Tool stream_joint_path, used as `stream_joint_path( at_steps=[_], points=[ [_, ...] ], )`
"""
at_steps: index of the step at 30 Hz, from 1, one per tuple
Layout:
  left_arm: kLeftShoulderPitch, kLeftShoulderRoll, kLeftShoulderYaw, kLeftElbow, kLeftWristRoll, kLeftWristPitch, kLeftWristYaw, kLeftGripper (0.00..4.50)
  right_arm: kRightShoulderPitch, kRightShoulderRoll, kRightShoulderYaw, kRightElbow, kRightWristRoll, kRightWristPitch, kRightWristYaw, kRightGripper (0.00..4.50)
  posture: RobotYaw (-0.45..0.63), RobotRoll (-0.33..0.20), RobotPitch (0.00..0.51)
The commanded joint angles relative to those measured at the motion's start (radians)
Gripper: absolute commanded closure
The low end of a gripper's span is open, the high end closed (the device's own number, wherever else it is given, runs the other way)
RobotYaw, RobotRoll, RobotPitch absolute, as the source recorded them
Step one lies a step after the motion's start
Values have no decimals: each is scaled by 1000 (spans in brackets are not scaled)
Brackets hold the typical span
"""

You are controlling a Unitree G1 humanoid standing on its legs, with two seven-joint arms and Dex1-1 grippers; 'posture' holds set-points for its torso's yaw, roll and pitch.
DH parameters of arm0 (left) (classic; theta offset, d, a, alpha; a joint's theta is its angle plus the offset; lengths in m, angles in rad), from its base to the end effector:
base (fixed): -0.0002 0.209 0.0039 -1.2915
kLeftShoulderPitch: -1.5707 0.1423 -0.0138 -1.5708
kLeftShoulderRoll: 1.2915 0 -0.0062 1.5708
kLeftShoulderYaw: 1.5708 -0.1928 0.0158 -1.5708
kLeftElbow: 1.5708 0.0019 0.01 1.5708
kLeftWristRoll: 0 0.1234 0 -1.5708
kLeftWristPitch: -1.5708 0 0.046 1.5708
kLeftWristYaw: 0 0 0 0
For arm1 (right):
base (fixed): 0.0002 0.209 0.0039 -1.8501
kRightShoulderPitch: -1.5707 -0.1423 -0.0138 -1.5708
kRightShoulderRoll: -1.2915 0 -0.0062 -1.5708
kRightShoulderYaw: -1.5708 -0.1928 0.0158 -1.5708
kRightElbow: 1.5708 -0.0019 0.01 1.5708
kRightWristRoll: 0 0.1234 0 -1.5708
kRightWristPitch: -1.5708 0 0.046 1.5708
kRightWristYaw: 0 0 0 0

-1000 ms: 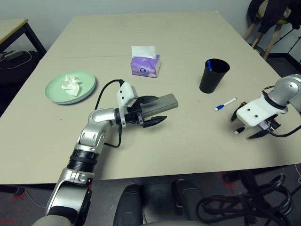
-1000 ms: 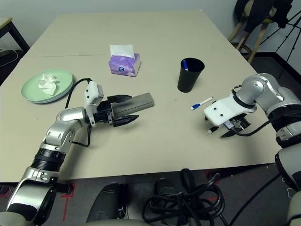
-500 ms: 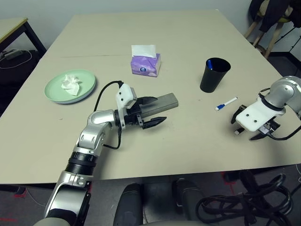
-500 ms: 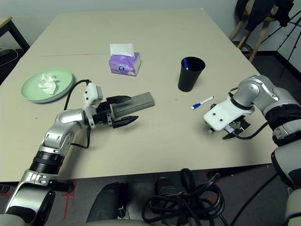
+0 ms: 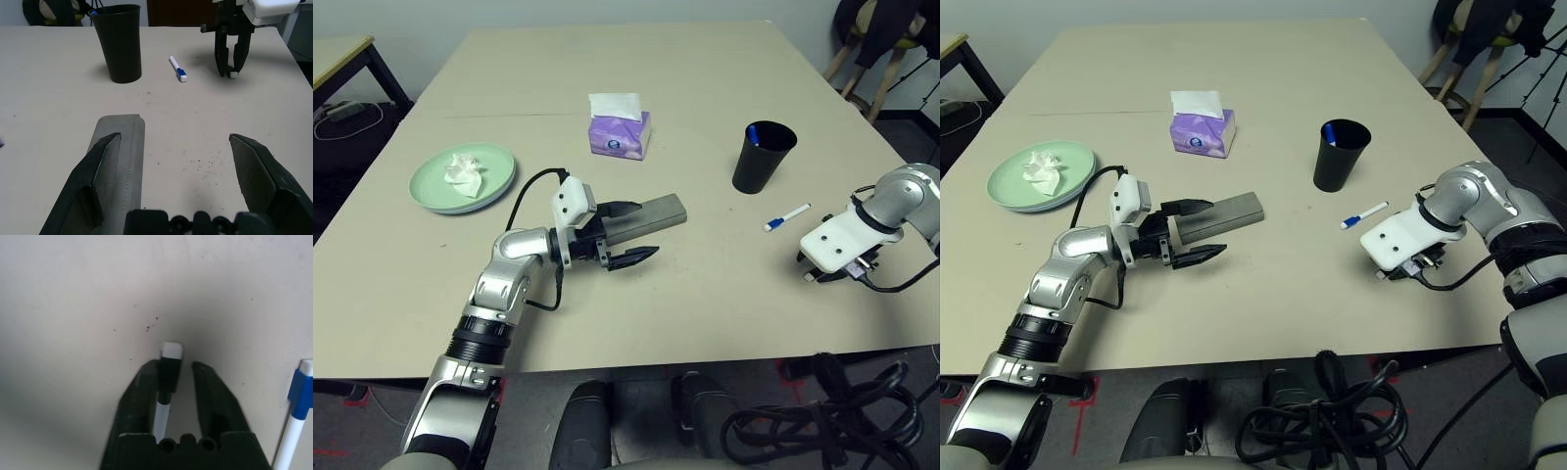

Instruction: Organize and tidy the items on the table.

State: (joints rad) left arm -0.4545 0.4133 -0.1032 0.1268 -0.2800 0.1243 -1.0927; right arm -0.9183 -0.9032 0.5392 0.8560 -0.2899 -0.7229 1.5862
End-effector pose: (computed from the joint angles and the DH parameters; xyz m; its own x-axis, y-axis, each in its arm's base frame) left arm 0.2728 0.1929 0.1198 0.3421 -0.9358 -0.0851 0.9230 0.3177 0.2171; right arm 0.3073 -0.2769 0.1929 0.0266 0.1986 -0.9797 -0.8509 -0.5099 -0.1265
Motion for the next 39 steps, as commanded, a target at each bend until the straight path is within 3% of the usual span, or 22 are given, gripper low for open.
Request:
stream_joint_path(
  at_steps=[1,3,7,10,16,21,27,30,32,39],
  points=[
    [10,6,-16,-14,-2,-12,-9,0,7,-18,39,-20,31,25,28,4088,98,0,132],
    [7,7,-15,-10,-2,-14,-11,0,-8,-41,74,-42,81,63,28,4083,97,0,129],
    [0,10,-12,2,-5,-22,-21,0,-19,-95,147,-180,334,311,28,4083,93,0,123],
    [-3,15,-13,10,-6,-32,-39,0,-24,-99,126,-287,505,509,28,4083,89,0,119],
    [-1,21,-18,15,-1,-41,-58,0,6,-18,-81,-436,703,836,9,4083,80,0,112],
    [-7,24,-22,25,-8,-41,-76,0,44,145,-345,-542,857,1040,-228,4083,60,0,106],
    [-27,16,-14,51,-10,-27,-71,0,94,345,-548,-603,866,1034,-546,4083,42,0,101],
    [-57,12,-8,103,47,-71,-2,0,100,420,-610,-603,842,984,-669,4083,38,0,100],
    [-86,-12,25,120,16,-60,38,0,92,466,-656,-599,838,954,-752,4083,37,0,99],
    [-133,-10,55,143,-12,-40,39,0,30,502,-741,-518,793,867,-905,4083,45,0,92]
  ],
)
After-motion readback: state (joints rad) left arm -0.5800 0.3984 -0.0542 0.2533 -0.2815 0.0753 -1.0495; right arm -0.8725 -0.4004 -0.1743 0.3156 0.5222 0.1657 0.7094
